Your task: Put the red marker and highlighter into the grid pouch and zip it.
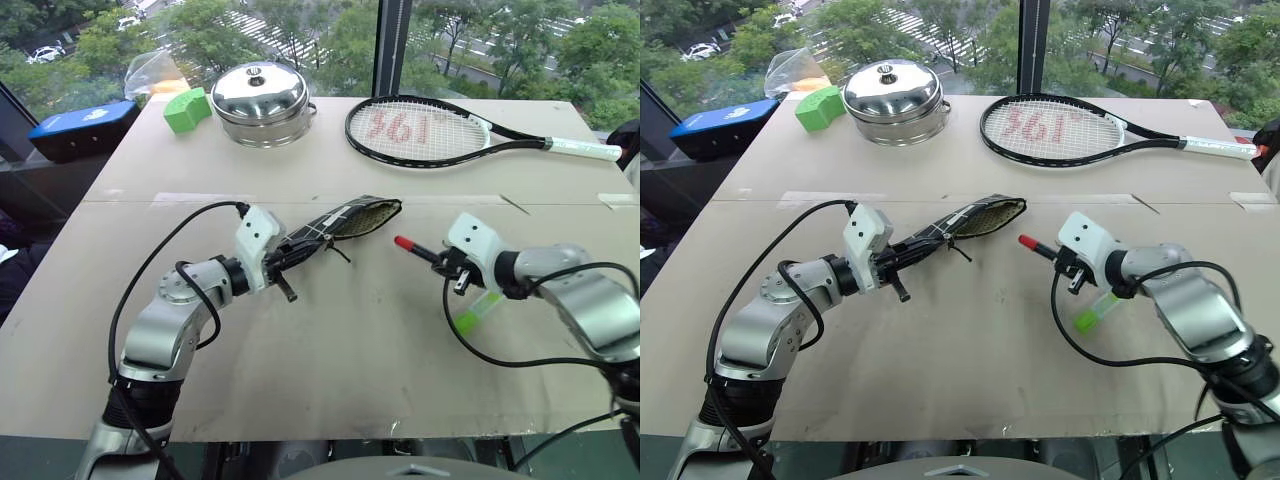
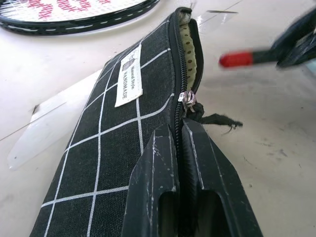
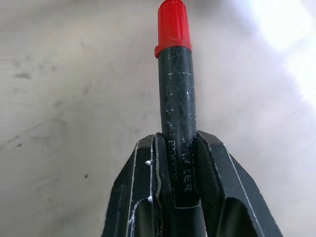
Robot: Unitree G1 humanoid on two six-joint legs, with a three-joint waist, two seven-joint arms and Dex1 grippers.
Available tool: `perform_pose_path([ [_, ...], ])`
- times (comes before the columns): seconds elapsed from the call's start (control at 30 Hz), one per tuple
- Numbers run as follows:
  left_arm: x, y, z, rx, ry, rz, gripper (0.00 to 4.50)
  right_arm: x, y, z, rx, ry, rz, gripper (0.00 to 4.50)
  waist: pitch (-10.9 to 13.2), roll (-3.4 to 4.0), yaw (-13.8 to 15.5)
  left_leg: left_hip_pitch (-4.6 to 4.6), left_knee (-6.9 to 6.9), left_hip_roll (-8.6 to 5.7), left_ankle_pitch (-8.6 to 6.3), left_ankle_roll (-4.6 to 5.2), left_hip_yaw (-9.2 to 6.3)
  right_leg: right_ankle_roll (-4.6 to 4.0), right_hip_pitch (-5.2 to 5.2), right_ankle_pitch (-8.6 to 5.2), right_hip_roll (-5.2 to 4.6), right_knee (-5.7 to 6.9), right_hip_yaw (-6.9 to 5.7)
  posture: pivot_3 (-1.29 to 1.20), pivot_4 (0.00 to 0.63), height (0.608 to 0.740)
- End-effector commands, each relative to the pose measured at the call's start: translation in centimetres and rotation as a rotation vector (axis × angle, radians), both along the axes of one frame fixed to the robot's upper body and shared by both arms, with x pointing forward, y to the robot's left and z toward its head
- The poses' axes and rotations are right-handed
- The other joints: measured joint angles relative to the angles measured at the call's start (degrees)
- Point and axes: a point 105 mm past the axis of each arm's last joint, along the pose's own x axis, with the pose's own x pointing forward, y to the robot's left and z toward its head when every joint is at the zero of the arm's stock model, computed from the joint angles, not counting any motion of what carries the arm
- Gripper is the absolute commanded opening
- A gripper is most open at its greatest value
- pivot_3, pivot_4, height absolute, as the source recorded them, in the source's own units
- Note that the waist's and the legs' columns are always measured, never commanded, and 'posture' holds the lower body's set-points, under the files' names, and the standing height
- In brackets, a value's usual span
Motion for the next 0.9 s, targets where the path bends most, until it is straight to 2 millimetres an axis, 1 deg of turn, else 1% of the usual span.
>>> perform_pose_path([
  [0.03, -0.2, -0.8, 1.0, 0.000, -0.047, -0.047, 0.00, 0.1, 1.6, 3.3, -0.102, -0.180, 0.131, 0.21, 0.0, -0.01, -0.1, 0.02, 0.01, 0.01, 0.00, 0.00, 0.01, 0.00, 0.00, 0.00, 0.01, 0.00, 0.01, 0.00, 0.150, 0.740],
  [0.1, -0.2, -1.0, 1.0, 0.000, -0.049, -0.055, 0.00, 0.4, 2.1, 3.4, -0.146, -0.201, 0.166, 0.21, 0.0, -0.05, 0.0, 0.05, 0.00, 0.02, 0.00, 0.00, 0.01, 0.00, 0.01, -0.01, 0.02, 0.00, 0.01, 0.00, 0.150, 0.740],
  [0.17, -0.2, -1.4, 1.2, 0.003, -0.056, -0.070, 0.00, 1.5, 3.3, 3.5, -0.198, -0.236, 0.203, 0.21, 0.0, -0.05, 0.0, 0.05, 0.00, 0.02, 0.00, -0.01, 0.02, 0.00, 0.01, -0.01, 0.02, 0.00, 0.01, 0.00, 0.150, 0.740],
  [0.27, -0.2, -2.0, 1.4, 0.004, -0.065, -0.091, 0.00, 2.6, 4.4, 3.0, -0.317, -0.273, 0.277, 0.21, 0.0, -0.04, 0.0, 0.00, 0.06, 0.00, 0.01, -0.01, 0.07, -0.01, 0.00, 0.00, 0.00, 0.00, 0.04, 0.00, 0.150, 0.740],
  [0.37, -0.5, -2.7, 1.6, 0.003, -0.075, -0.120, 0.00, 4.1, 6.4, 2.7, -0.387, -0.328, 0.353, 0.21, 0.0, -0.06, -0.1, 0.05, 0.04, 0.00, 0.01, -0.01, 0.08, 0.00, 0.01, 0.00, 0.01, 0.01, 0.05, 0.00, 0.150, 0.740],
  [0.47, -1.1, -3.2, 1.2, 0.011, -0.072, -0.139, 0.00, 5.1, 9.1, 2.1, -0.417, -0.380, 0.463, 0.21, 0.0, -0.06, -0.1, 0.04, 0.03, 0.02, 0.03, -0.04, 0.08, 0.00, 0.00, 0.00, 0.02, 0.03, 0.03, 0.00, 0.150, 0.740],
  [0.5, -1.2, -3.3, 1.1, 0.009, -0.069, -0.140, 0.00, 5.3, 9.7, 2.0, -0.408, -0.379, 0.485, 0.71, 0.0, -0.06, -0.1, 0.04, 0.02, 0.02, 0.03, -0.05, 0.07, 0.00, 0.00, 0.00, 0.02, 0.03, 0.02, 0.00, 0.150, 0.740],
  [0.53, -1.3, -3.3, 1.1, 0.005, -0.067, -0.140, 0.00, 5.4, 9.7, 1.7, -0.421, -0.375, 0.505, 1.29, 0.0, -0.05, 0.0, 0.02, 0.02, 0.02, 0.04, -0.05, 0.08, 0.00, 0.00, 0.01, 0.02, 0.02, 0.01, 0.00, 0.150, 0.740],
  [0.57, -1.3, -3.4, 1.0, 0.003, -0.064, -0.138, 0.00, 5.6, 9.6, 1.7, -0.428, -0.381, 0.512, 1.61, 0.0, -0.05, 0.1, 0.01, 0.02, 0.02, 0.04, -0.05, 0.07, 0.00, 0.00, 0.01, 0.01, 0.01, -0.01, 0.00, 0.150, 0.740],
  [0.6, -1.3, -3.2, 1.0, -0.001, -0.060, -0.129, 0.00, 5.8, 9.5, 2.3, -0.396, -0.405, 0.484, 2.21, 0.0, -0.06, 0.2, -0.02, 0.03, 0.01, 0.04, -0.05, 0.05, 0.00, 0.01, 0.01, -0.02, -0.01, -0.03, 0.00, 0.150, 0.740],
  [0.63, -1.2, -3.0, 0.9, -0.005, -0.055, -0.118, 0.00, 5.9, 9.3, 3.0, -0.365, -0.417, 0.459, 2.35, 0.0, -0.05, 0.2, -0.04, 0.05, 0.00, 0.04, -0.05, 0.04, 0.00, 0.01, 0.01, -0.04, -0.01, -0.06, 0.00, 0.150, 0.740],
  [0.67, -1.1, -2.8, 0.8, -0.004, -0.052, -0.105, 0.00, 5.5, 8.9, 3.5, -0.300, -0.387, 0.432, 2.86, 0.0, -0.05, 0.2, -0.06, 0.06, -0.01, 0.04, -0.05, 0.04, 0.00, 0.01, 0.01, -0.05, -0.02, -0.06, 0.00, 0.150, 0.740],
  [0.73, -1.0, -2.6, 0.7, 0.001, -0.050, -0.091, 0.00, 4.6, 8.4, 4.1, -0.205, -0.324, 0.401, 3.62, 0.0, -0.06, 0.1, -0.09, 0.09, -0.02, 0.04, -0.05, 0.02, 0.00, 0.01, 0.01, -0.07, -0.02, -0.06, 0.00, 0.150, 0.740],
  [0.77, -1.0, -2.5, 0.7, 0.000, -0.050, -0.083, 0.00, 3.9, 8.0, 4.5, -0.115, -0.272, 0.369, 3.62, 0.0, -0.06, 0.1, -0.06, 0.09, -0.02, 0.04, -0.05, 0.05, 0.00, 0.02, 0.02, -0.07, 0.00, -0.03, 0.00, 0.150, 0.740],
  [0.8, -0.8, -2.4, 0.7, -0.002, -0.050, -0.076, 0.00, 2.8, 7.0, 4.8, 0.014, -0.179, 0.321, 3.62, 0.0, -0.06, 0.1, -0.06, 0.09, -0.01, 0.04, -0.05, 0.01, 0.00, 0.02, 0.02, -0.07, 0.01, -0.06, 0.00, 0.150, 0.740],
  [0.83, -0.8, -2.4, 0.7, -0.004, -0.050, -0.070, 0.00, 1.7, 5.9, 4.9, 0.107, -0.099, 0.280, 3.62, 0.0, -0.06, 0.4, -0.04, 0.09, 0.00, 0.04, -0.05, 0.02, -0.01, 0.02, 0.02, -0.07, 0.04, -0.06, 0.00, 0.150, 0.740],
  [0.87, -0.6, -2.4, 0.7, -0.006, -0.050, -0.062, 0.00, 0.5, 4.5, 4.8, 0.169, -0.042, 0.225, 3.62, 0.0, -0.08, 0.6, -0.07, 0.07, 0.02, 0.04, -0.05, -0.09, -0.01, 0.06, 0.02, -0.08, 0.02, -0.09, 0.00, 0.150, 0.740],
  [0.9, -0.4, -2.3, 0.7, -0.007, -0.051, -0.058, 0.00, -0.3, 3.4, 4.7, 0.204, -0.011, 0.177, 3.62, 0.0, -0.08, 0.8, -0.08, 0.07, 0.02, 0.03, -0.06, -0.19, -0.01, 0.11, 0.02, -0.10, -0.01, -0.11, 0.00, 0.150, 0.740],
])
